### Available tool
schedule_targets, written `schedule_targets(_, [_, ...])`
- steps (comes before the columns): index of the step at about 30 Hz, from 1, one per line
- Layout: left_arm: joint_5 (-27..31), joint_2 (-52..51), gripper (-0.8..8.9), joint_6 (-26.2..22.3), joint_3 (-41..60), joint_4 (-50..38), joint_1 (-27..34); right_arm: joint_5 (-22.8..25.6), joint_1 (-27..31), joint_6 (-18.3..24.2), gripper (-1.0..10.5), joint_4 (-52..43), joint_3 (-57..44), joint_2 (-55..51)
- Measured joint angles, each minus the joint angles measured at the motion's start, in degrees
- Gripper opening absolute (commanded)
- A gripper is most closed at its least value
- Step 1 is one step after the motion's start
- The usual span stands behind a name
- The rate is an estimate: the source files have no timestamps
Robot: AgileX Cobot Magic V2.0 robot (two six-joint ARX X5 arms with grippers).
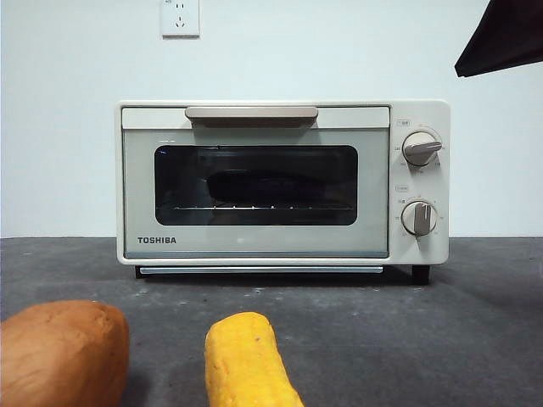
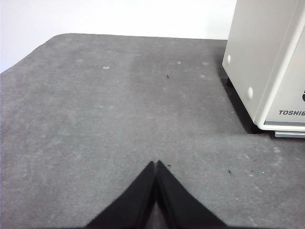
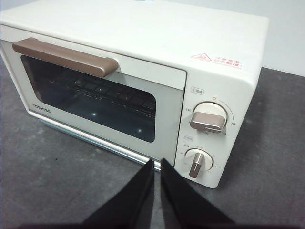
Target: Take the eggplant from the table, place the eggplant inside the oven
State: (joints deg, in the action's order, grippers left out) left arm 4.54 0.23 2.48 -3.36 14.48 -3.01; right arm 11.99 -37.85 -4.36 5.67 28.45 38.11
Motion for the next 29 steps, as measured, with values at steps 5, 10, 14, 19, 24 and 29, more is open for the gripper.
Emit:
schedule_targets(5, [0.0, 0.0, 0.08, 0.0, 0.0, 0.0, 0.0, 0.0, 0.0, 0.0, 0.0, 0.0, 0.0, 0.0])
schedule_targets(10, [0.0, 0.0, 0.08, 0.0, 0.0, 0.0, 0.0, 0.0, 0.0, 0.0, 0.0, 0.0, 0.0, 0.0])
schedule_targets(14, [0.0, 0.0, 0.08, 0.0, 0.0, 0.0, 0.0, 1.5, 0.9, 3.9, 0.0, 1.6, -0.1, -2.0])
schedule_targets(19, [0.0, 0.0, 0.08, 0.0, 0.0, 0.0, 0.0, 0.3, 9.4, 10.2, 0.0, -1.9, -4.8, -14.3])
schedule_targets(24, [0.0, 0.0, 0.08, 0.0, 0.0, 0.0, 0.0, -5.8, 22.3, 11.0, 0.0, -4.6, -12.9, -24.8])
schedule_targets(29, [0.0, 0.0, 0.08, 0.0, 0.0, 0.0, 0.0, -11.6, 32.9, 9.4, 0.0, -6.0, -19.6, -31.2])
